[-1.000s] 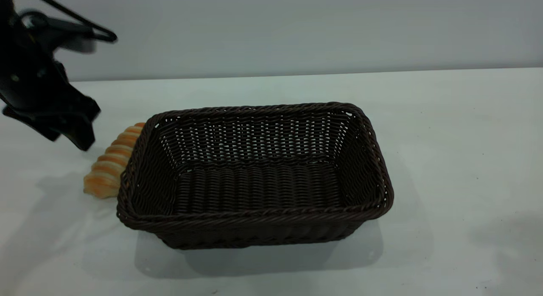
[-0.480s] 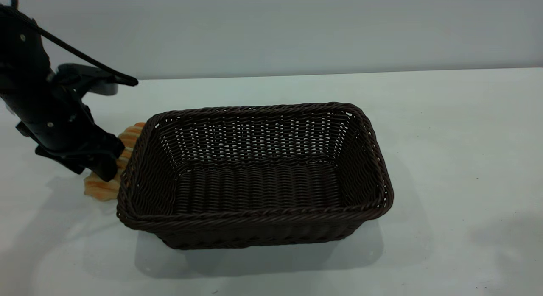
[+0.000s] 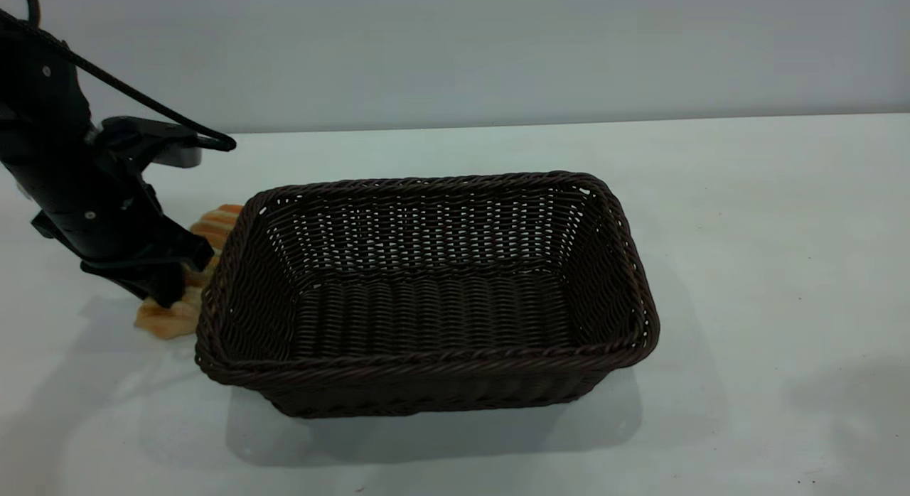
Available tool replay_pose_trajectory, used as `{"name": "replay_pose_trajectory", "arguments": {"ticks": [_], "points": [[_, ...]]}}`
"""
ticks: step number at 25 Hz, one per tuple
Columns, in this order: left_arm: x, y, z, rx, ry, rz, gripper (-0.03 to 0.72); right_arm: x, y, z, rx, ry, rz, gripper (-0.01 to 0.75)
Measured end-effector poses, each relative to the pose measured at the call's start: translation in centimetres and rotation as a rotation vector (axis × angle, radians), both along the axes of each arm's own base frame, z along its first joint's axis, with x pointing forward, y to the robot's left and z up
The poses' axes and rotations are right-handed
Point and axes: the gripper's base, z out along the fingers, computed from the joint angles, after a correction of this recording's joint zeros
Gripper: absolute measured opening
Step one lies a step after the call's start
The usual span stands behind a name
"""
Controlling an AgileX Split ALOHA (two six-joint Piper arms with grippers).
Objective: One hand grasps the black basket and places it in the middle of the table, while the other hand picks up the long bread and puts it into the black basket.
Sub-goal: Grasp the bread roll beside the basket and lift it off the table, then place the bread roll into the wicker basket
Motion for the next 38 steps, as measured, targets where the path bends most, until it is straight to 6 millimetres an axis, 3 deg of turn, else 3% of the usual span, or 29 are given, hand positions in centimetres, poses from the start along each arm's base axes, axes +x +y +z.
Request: {"name": "replay_pose_trajectory", "arguments": {"ticks": [3, 9, 15, 27, 31, 35, 38], "points": [[0.1, 0.1, 2.0, 0.001, -0.03, -0.001, 0.059, 0.0, 0.0, 0.0, 0.0, 0.0, 0.0, 0.497], [0.2, 0.9, 9.4, -0.015, -0.194, 0.036, 0.057, 0.0, 0.0, 0.0, 0.0, 0.0, 0.0, 0.497], [-1.5, -1.2, 14.0, -0.098, -0.213, 0.054, 0.054, 0.0, 0.0, 0.0, 0.002, 0.0, 0.0, 0.497], [-4.5, -10.9, 14.2, -0.203, -0.141, -0.226, 0.054, 0.0, 0.0, 0.0, 0.003, 0.0, 0.001, 0.497], [-5.2, -12.7, 14.3, -0.209, -0.145, -0.278, 0.076, 0.0, 0.0, 0.0, 0.003, 0.0, 0.001, 0.497], [-5.9, -13.7, 14.2, -0.202, -0.127, -0.339, 0.178, 0.0, 0.0, 0.0, 0.003, 0.0, 0.001, 0.497], [-6.2, -14.0, 14.2, -0.205, -0.105, -0.358, 0.343, 0.0, 0.0, 0.0, 0.005, 0.001, 0.001, 0.497]]}}
